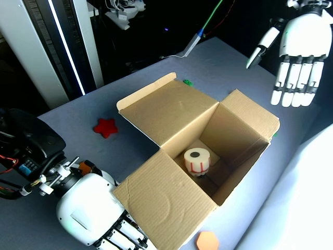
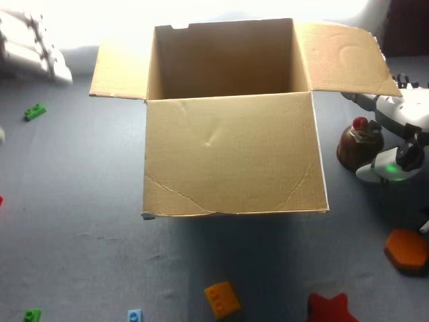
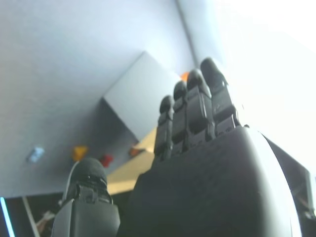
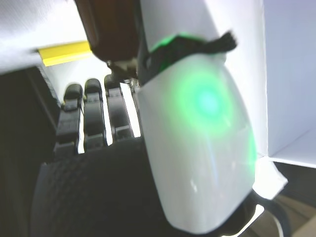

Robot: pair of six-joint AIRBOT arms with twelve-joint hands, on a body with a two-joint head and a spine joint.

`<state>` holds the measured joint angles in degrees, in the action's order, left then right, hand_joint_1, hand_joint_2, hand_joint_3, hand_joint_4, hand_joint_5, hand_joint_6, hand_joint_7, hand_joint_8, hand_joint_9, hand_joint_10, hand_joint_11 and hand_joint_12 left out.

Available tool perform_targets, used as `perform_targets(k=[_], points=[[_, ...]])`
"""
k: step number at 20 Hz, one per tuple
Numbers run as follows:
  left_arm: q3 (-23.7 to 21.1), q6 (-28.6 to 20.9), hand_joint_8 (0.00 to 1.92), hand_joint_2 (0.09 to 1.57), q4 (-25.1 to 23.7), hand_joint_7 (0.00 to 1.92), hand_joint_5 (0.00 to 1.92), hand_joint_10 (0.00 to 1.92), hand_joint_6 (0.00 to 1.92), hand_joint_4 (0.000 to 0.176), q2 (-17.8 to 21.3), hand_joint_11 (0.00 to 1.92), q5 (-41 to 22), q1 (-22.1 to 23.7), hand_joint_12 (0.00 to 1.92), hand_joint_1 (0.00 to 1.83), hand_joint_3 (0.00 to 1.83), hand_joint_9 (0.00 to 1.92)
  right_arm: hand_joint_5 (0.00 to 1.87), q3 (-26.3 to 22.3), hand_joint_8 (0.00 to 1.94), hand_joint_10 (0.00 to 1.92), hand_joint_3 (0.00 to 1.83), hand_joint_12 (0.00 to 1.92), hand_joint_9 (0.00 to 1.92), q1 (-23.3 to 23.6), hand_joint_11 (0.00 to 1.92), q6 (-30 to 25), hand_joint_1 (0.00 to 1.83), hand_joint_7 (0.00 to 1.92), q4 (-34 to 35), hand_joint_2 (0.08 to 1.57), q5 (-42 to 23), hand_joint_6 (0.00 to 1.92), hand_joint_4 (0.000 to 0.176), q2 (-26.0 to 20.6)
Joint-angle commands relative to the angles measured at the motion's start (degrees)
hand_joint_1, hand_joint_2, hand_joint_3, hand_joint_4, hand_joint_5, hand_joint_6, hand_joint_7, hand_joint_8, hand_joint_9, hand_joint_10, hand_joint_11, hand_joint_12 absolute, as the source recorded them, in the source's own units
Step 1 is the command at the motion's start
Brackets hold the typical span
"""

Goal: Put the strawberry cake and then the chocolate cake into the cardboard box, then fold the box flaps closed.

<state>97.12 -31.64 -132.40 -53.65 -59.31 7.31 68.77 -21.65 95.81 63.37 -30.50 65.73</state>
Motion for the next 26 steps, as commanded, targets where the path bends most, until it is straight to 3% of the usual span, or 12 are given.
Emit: perform_targets(k=[1, 2, 3, 4, 5, 6, 7, 8, 13, 18, 23, 26], points=[[-0.90, -0.02, 0.00, 1.12, 3.96, 0.16, 0.13, 0.00, 0.00, 0.020, 1.29, 0.00, 2.25, -0.49, 0.54, 0.00, 0.00, 0.15, 0.02, 0.27, 0.01, 0.02, 0.00, 0.00, 0.05, 0.56, 0.00, -0.41, 1.15, 0.03, -1.92, 0.94, -4.51, 0.01, 0.021, -0.65], [-3.00, 0.35, 0.00, 1.12, 4.89, 0.17, 0.14, 0.00, 0.00, 0.018, 2.69, 0.00, 2.72, -2.34, 0.58, 0.00, 0.00, 0.16, 0.13, 0.27, 0.03, 0.01, 0.00, 0.27, 0.16, 0.56, 0.00, -0.41, 1.14, 0.17, -1.92, 0.95, -4.50, 0.01, 0.000, -0.64], [-4.19, 0.71, 0.00, 1.12, 6.03, 0.17, 0.13, 0.00, 0.00, 0.017, 3.62, 0.00, 3.19, -3.77, 0.59, 0.00, 0.00, 0.16, 0.33, 0.28, 0.07, 0.09, 0.00, 0.79, 0.38, 0.55, 0.00, -0.41, 1.15, 0.47, -1.92, 0.98, -4.50, 0.04, 0.000, -0.64], [-5.34, 1.10, 0.00, 1.13, 9.07, 0.17, 0.14, 0.00, 0.00, 0.016, 4.47, 0.00, 3.61, -5.75, 0.61, 0.00, 0.00, 0.16, 0.47, 0.31, 0.09, 0.14, 0.01, 1.08, 0.52, 0.55, 0.00, -0.40, 1.13, 0.63, -1.92, 1.01, -4.49, 0.07, 0.000, -0.64], [-5.75, 1.36, 0.00, 1.13, 12.29, 0.17, 0.14, 0.01, 0.00, 0.019, 4.93, 0.00, 3.63, -7.47, 0.62, 0.00, 0.00, 0.17, 0.74, 0.34, 0.16, 0.26, 0.01, 1.45, 0.70, 0.55, 0.00, -0.40, 1.17, 0.85, -1.92, 1.03, -4.49, 0.15, 0.000, -0.65], [-6.02, 1.53, 0.00, 1.13, 15.11, 0.18, 0.15, 0.01, 0.00, 0.020, 5.23, 0.00, 3.63, -8.66, 0.63, 0.00, 0.00, 0.17, 0.89, 0.35, 0.99, 0.58, 0.01, 1.71, 0.70, 0.55, 0.01, -0.40, 1.20, 0.90, -1.92, 1.12, -4.49, 0.80, 0.000, -0.65], [-6.30, 1.83, 0.00, 1.13, 17.80, 0.18, 0.14, 0.01, 0.00, 0.025, 5.52, 0.00, 3.63, -9.94, 0.64, 0.00, 0.00, 0.18, 0.99, 0.37, 1.31, 1.10, 0.00, 1.84, 0.61, 0.55, 0.11, -0.40, 1.22, 0.85, -1.92, 1.14, -4.51, 0.80, 0.000, -0.66], [-6.69, 2.04, 0.01, 1.13, 19.73, 0.19, 0.14, 0.01, 0.00, 0.020, 5.78, 0.00, 3.94, -11.24, 0.64, 0.00, 0.00, 0.18, 0.99, 0.39, 1.37, 1.34, 0.00, 1.90, 0.57, 0.55, 0.18, -0.40, 1.23, 0.85, -1.92, 1.15, -4.51, 0.82, 0.000, -0.66], [-7.40, 3.65, 0.00, 1.14, 29.28, 0.20, 0.15, 0.00, 0.00, 0.013, 6.20, 0.00, 5.28, -15.25, 0.64, 0.00, 0.00, 0.19, 0.96, 0.08, 1.29, 1.28, 0.00, 1.85, 0.61, 0.82, 0.23, -0.41, 1.21, 0.88, -1.92, 1.15, -4.39, 0.92, 0.000, -1.29], [-7.59, 3.01, 0.00, 1.14, 31.65, 0.18, 0.15, 0.00, 0.00, 0.018, 6.08, 0.00, 5.42, -15.67, 0.60, 0.00, 0.00, 0.17, 0.95, -4.84, 1.36, 1.36, 0.00, 1.88, 0.56, 2.04, 0.19, -0.72, 1.20, 0.83, -1.90, 1.17, -4.90, 0.95, 0.000, -8.47], [-7.59, 2.57, 0.00, 1.15, 32.85, 0.20, 0.15, 0.01, 0.00, 0.024, 6.11, 0.00, 5.59, -16.63, 0.59, 0.00, 0.00, 0.19, 0.94, -10.07, 1.33, 1.32, 0.00, 1.91, 0.56, 8.22, 0.15, -0.03, 1.20, 0.84, -1.90, 1.17, -3.89, 0.97, 0.000, -17.51], [-7.57, 2.36, 0.00, 1.14, 32.89, 0.20, 0.16, 0.00, 0.00, 0.022, 6.22, 0.00, 5.58, -16.94, 0.63, 0.00, 0.00, 0.19, 0.96, -11.85, 1.35, 1.36, 0.00, 1.92, 0.54, 11.97, 0.12, 1.50, 1.21, 0.84, -1.92, 1.16, -3.61, 0.93, 0.000, -20.20]])
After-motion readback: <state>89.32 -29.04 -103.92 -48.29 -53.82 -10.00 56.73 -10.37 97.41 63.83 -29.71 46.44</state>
